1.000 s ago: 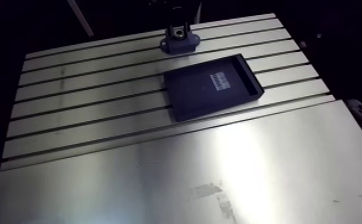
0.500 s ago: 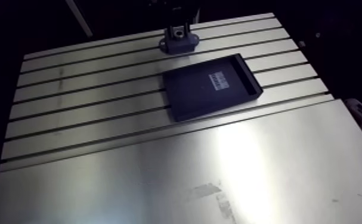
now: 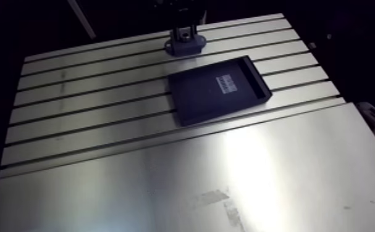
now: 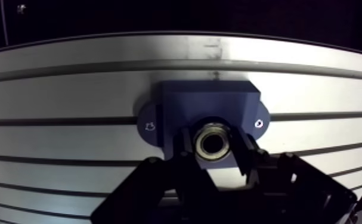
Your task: Pick up the bearing and press it into the housing until flush.
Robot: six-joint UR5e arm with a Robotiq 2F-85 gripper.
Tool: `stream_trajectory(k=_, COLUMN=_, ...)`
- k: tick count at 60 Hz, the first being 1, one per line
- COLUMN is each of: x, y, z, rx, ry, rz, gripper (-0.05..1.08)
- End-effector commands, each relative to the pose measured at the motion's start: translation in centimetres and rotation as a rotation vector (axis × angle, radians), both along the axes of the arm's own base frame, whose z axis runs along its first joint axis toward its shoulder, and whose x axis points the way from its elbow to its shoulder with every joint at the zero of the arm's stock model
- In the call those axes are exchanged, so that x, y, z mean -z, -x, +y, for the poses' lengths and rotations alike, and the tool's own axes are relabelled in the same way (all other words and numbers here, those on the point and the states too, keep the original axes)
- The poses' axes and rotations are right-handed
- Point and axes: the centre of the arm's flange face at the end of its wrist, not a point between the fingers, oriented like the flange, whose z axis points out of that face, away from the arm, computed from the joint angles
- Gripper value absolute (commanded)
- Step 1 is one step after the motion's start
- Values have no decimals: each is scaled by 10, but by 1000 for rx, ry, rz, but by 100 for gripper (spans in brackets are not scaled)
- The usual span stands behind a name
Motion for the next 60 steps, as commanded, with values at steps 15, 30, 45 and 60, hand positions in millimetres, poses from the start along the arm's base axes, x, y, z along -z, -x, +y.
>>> stream_trajectory(k=15, x=0, y=0, z=0, rx=0, ry=1, rz=6, gripper=72)
stream_trajectory(k=30, x=-1, y=1, z=0, rx=0, ry=0, rz=8, gripper=72)
stream_trajectory(k=45, x=0, y=0, z=0, rx=0, ry=1, rz=6, gripper=72)
stream_trajectory(k=60, x=-1, y=1, z=0, rx=0, ry=-2, rz=9, gripper=70)
